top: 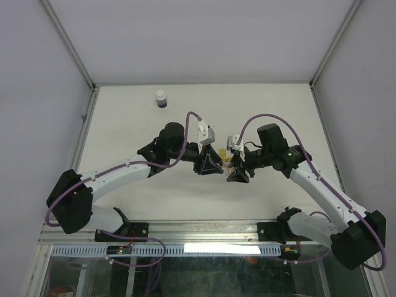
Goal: Sort the pills into containers
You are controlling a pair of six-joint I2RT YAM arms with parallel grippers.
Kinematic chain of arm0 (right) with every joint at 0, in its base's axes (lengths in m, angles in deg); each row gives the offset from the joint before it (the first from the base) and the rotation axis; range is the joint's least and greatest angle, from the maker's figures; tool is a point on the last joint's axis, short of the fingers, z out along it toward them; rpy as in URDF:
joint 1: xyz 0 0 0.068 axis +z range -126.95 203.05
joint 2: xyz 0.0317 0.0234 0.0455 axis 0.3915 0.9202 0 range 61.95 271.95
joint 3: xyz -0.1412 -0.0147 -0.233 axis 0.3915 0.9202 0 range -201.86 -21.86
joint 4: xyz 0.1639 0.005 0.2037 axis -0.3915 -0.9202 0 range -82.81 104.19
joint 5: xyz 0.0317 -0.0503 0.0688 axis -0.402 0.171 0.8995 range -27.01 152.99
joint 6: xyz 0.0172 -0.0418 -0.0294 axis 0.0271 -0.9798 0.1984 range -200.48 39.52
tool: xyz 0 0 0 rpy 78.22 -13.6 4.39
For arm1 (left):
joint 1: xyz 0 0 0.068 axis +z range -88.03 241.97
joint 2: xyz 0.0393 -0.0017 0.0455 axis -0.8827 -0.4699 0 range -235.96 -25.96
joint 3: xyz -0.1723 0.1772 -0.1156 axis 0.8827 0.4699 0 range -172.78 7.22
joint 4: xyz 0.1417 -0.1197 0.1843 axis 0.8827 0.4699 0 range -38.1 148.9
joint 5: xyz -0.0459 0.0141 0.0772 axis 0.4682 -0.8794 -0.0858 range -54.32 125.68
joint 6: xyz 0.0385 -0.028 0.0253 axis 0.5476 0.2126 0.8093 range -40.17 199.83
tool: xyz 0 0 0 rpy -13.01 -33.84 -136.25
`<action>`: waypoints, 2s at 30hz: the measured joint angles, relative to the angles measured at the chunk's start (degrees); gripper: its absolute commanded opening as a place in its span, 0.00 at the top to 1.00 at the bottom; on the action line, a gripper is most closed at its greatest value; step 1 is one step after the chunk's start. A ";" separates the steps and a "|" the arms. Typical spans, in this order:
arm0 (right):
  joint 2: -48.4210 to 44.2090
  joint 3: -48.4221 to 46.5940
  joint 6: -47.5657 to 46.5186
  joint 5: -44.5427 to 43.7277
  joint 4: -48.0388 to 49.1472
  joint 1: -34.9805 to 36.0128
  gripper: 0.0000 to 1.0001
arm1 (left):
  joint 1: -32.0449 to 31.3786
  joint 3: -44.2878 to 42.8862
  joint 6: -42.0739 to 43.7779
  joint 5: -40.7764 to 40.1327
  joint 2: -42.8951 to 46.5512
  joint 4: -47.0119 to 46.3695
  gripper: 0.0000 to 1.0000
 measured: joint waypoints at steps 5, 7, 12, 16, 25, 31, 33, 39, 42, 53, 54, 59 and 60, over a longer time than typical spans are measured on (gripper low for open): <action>0.02 0.00 -0.02 0.24 0.00 -0.61 1.00 | 0.20 -2.03 5.49 1.73 -1.09 2.25 0.58; 0.15 0.00 -0.02 0.24 0.28 -0.68 1.00 | 0.44 -2.34 5.53 1.86 -1.22 2.69 0.42; 0.37 -0.02 -0.04 2.95 3.28 -0.11 1.00 | 0.44 -0.26 3.39 -1.79 -0.17 -0.35 0.04; 0.37 -0.02 -0.04 3.89 4.17 -0.11 1.00 | 0.46 6.80 -0.07 -6.56 5.84 -5.55 0.01; 0.37 -0.02 -0.11 5.35 4.28 -0.55 1.00 | 2.29 17.51 -9.60 -13.57 19.02 -14.64 0.01; 0.37 -0.02 -0.13 5.68 4.31 -1.42 1.00 | 2.69 26.84 -25.18 -17.73 25.99 -25.05 0.05; 0.37 -0.02 -0.13 5.70 4.31 -1.75 1.00 | 2.69 28.22 -30.99 -20.15 26.99 -26.51 0.11; 0.48 -0.02 -0.13 5.81 4.33 -2.64 1.00 | -0.22 24.79 -38.16 -31.98 28.20 -19.17 0.13; 0.72 -0.02 -0.13 5.99 4.33 -3.21 1.00 | -3.28 20.79 -38.05 -36.65 27.39 -13.88 0.15; 1.57 -0.02 -0.13 6.73 4.33 -3.93 1.00 | -3.85 15.34 -37.18 -35.08 16.76 -9.97 0.21; 1.57 -0.02 -0.13 6.73 4.33 -3.93 1.00 | -3.85 15.15 -37.18 -34.27 16.02 -10.23 0.22; 1.62 -0.02 -0.13 6.75 4.33 -3.93 1.00 | -3.87 14.88 -37.46 -31.10 13.70 -12.35 0.28; 1.62 -0.02 -0.13 6.75 4.33 -3.93 1.00 | -3.87 14.80 -37.64 -30.67 13.33 -12.90 0.29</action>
